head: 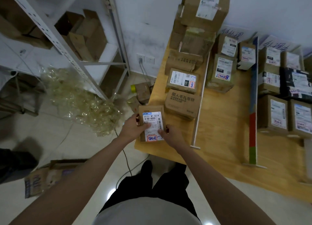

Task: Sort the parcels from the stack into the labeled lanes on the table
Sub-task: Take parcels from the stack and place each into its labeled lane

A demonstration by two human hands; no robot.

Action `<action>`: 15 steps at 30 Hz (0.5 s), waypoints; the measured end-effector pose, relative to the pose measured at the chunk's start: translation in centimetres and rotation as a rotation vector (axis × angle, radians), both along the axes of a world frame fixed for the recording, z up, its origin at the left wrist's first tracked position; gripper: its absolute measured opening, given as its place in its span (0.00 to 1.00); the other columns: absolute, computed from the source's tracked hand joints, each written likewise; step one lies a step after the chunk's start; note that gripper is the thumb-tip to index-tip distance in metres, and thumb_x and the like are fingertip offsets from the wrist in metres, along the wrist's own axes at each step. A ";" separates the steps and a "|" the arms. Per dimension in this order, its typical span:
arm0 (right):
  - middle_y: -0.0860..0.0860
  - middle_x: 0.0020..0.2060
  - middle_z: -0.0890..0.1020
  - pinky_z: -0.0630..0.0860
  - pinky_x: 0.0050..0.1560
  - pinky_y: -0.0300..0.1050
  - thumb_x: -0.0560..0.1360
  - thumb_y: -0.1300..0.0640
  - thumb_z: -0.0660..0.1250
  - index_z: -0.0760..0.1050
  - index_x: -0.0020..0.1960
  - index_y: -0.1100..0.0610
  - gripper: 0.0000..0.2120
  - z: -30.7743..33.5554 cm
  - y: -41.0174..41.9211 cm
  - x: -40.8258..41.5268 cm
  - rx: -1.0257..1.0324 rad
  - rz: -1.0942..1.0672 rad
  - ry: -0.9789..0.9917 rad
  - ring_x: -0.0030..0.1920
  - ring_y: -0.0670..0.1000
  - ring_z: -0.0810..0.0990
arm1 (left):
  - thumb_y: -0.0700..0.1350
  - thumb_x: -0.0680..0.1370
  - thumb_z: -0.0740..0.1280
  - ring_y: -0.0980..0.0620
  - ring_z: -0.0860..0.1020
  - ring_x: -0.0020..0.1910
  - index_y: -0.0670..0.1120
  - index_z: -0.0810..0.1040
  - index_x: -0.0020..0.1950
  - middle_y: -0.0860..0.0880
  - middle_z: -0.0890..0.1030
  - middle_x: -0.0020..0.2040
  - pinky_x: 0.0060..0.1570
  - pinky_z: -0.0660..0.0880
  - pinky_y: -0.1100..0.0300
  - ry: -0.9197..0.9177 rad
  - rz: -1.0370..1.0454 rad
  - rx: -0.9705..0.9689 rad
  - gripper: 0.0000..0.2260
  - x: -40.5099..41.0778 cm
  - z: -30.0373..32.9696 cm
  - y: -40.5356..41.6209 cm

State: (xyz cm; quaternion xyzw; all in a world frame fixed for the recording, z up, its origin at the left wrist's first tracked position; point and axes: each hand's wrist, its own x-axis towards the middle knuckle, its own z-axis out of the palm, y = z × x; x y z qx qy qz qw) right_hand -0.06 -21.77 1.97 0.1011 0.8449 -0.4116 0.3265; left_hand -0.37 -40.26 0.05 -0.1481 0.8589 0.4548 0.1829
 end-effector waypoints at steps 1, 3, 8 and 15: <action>0.55 0.58 0.83 0.80 0.53 0.44 0.81 0.53 0.64 0.76 0.65 0.61 0.16 0.8 0.1 -0.2 -0.005 -0.004 0.025 0.56 0.53 0.82 | 0.59 0.74 0.71 0.66 0.76 0.41 0.52 0.76 0.60 0.58 0.79 0.49 0.37 0.69 0.74 0.029 -0.038 -0.034 0.19 -0.4 0.9 -0.2; 0.55 0.58 0.83 0.79 0.49 0.40 0.82 0.53 0.63 0.77 0.65 0.60 0.15 2.5 0.5 -0.7 -0.016 -0.018 0.080 0.56 0.52 0.83 | 0.64 0.77 0.62 0.58 0.81 0.45 0.53 0.77 0.60 0.55 0.82 0.51 0.44 0.77 0.63 0.090 -0.098 -0.087 0.19 -1.3 3.2 -0.3; 0.56 0.56 0.84 0.79 0.41 0.36 0.81 0.53 0.64 0.80 0.61 0.61 0.15 6.8 2.6 -2.4 -0.044 -0.123 0.177 0.43 0.46 0.81 | 0.65 0.81 0.53 0.48 0.80 0.54 0.53 0.75 0.66 0.49 0.82 0.58 0.51 0.77 0.53 0.279 -0.220 -0.237 0.24 -4.3 8.7 0.7; 0.52 0.50 0.84 0.83 0.43 0.41 0.80 0.51 0.66 0.81 0.57 0.59 0.13 10.5 6.9 -2.5 -0.099 -0.316 0.163 0.45 0.47 0.83 | 0.67 0.80 0.48 0.45 0.78 0.61 0.52 0.72 0.71 0.47 0.77 0.65 0.57 0.77 0.48 0.367 -0.414 -0.423 0.29 -7.0 12.2 5.1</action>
